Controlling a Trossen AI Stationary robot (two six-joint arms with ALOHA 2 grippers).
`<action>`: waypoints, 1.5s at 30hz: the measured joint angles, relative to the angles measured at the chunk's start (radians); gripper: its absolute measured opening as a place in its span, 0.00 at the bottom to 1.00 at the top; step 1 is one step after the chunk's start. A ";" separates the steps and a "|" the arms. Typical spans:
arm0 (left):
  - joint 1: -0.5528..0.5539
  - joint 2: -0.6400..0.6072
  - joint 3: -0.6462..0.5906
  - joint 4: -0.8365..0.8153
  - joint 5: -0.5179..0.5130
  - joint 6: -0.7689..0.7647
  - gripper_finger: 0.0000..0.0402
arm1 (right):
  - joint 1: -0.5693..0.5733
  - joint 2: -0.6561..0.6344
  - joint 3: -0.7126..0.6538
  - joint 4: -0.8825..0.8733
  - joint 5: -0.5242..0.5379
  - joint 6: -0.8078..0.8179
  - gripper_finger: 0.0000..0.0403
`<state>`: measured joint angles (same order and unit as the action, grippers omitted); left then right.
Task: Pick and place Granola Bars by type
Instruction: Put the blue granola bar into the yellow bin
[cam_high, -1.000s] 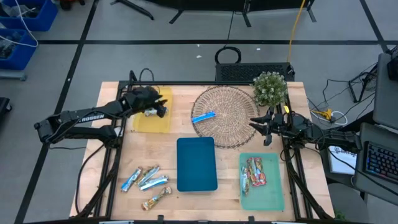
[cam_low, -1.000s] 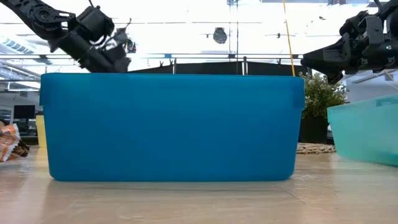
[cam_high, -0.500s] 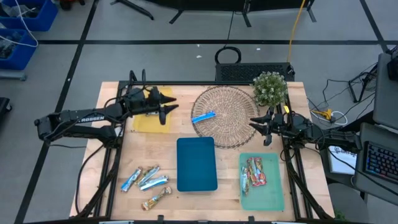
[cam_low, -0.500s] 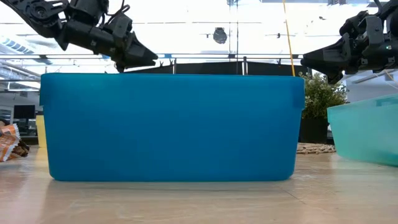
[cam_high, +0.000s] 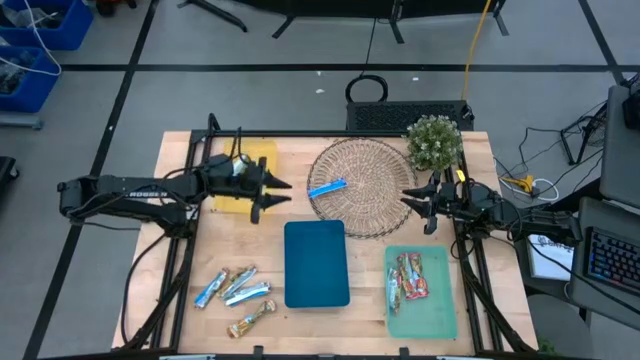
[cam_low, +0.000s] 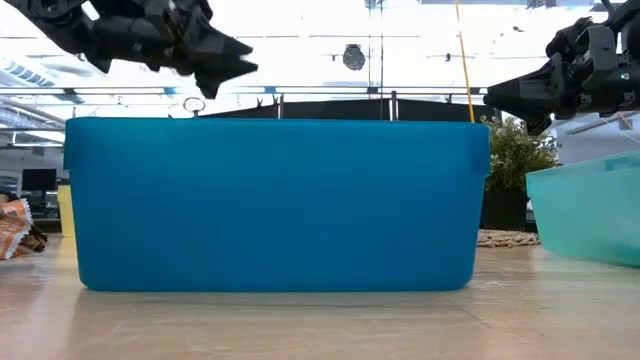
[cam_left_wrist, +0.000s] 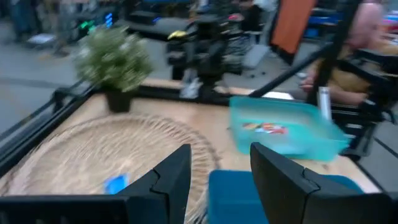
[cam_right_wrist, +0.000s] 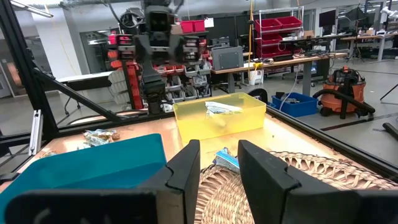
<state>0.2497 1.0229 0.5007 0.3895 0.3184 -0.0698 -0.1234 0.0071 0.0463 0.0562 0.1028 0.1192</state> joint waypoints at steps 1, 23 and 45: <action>-0.019 0.000 0.000 0.011 -0.003 0.012 0.42 | 0.000 0.000 0.000 0.000 0.000 0.000 0.25; -0.090 0.263 0.365 -0.331 -0.347 0.019 0.42 | 0.000 0.000 0.000 0.002 0.000 0.000 0.25; 0.004 0.793 0.733 -0.733 -0.454 0.049 0.42 | 0.000 0.001 0.000 0.006 0.000 0.000 0.25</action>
<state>0.2540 1.8161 1.2336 -0.3434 -0.1361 -0.0204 -0.1234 0.0080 0.0463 0.0624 0.1030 0.1190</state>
